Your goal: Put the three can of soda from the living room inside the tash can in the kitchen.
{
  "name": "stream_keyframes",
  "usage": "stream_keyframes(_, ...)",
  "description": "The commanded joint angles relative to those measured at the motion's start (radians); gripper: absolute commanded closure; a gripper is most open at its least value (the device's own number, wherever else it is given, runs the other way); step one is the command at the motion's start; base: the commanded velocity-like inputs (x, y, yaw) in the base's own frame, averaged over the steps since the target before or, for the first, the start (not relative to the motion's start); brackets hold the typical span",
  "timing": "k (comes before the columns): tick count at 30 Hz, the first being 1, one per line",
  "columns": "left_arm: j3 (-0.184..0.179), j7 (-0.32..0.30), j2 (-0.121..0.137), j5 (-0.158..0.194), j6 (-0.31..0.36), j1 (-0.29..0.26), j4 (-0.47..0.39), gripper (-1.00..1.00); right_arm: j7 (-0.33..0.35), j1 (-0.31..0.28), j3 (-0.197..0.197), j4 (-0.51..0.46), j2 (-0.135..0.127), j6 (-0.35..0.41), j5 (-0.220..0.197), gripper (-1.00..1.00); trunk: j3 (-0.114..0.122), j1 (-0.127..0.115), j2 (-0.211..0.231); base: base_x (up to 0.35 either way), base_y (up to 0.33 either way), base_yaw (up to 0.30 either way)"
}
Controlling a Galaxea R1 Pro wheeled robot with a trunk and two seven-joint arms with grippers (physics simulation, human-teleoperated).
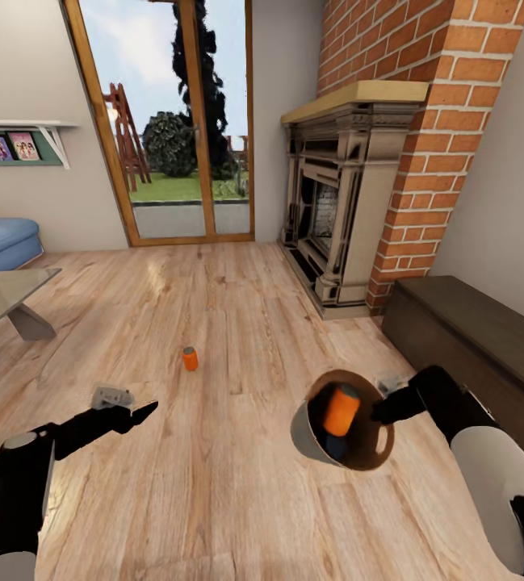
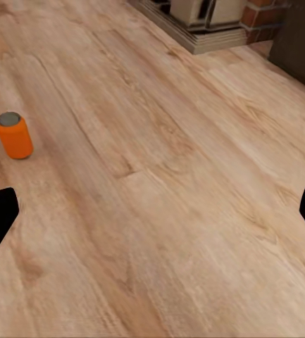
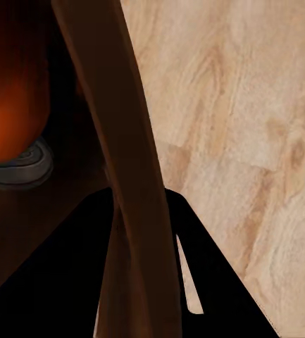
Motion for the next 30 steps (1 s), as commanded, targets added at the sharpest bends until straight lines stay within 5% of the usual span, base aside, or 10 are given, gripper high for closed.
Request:
stream_keyframes(1,0.005,0.02,-0.013,0.0,-0.022,0.004,0.011,-1.0,-0.002,0.005,-0.033,-0.007,-0.002,-0.005,-0.047,1.0,0.0,0.0,0.0,0.0,0.0,0.0)
stream_keyframes(3,0.02,0.072,-0.037,0.009,-0.096,0.014,0.086,-1.0,-0.022,0.028,-0.105,-0.008,-0.009,-0.064,-0.044,1.0,0.0,0.0,0.0,0.0,0.0,0.0)
stream_keyframes(10,0.032,0.142,-0.054,0.022,-0.256,0.019,0.23,-1.0,-0.051,0.043,-0.151,-0.007,-0.008,-0.12,-0.046,1.0,0.0,0.0,0.0,0.0,0.0,0.0)
stream_keyframes(16,0.033,0.206,-0.057,0.02,-0.289,0.02,0.274,-1.0,-0.075,0.051,-0.156,-0.003,0.0,-0.129,-0.044,1.0,0.0,0.0,0.0,0.0,0.0,0.0)
stream_keyframes(18,0.033,0.232,-0.056,0.021,-0.292,0.03,0.278,-1.0,-0.14,0.061,-0.156,0.001,0.001,-0.139,-0.049,1.0,0.0,0.0,0.0,0.0,0.0,0.0)
stream_keyframes(23,0.034,0.252,-0.054,0.022,-0.302,0.061,0.282,-1.0,-0.216,0.088,-0.156,0.004,0.013,-0.177,-0.052,1.0,0.0,0.0,0.0,0.0,0.0,0.0)
stream_keyframes(30,0.034,0.262,-0.054,0.021,-0.319,0.074,0.294,-1.0,-0.236,0.098,-0.159,0.003,0.019,-0.189,-0.053,1.0,0.0,0.0,0.0,0.03,0.0,0.0)
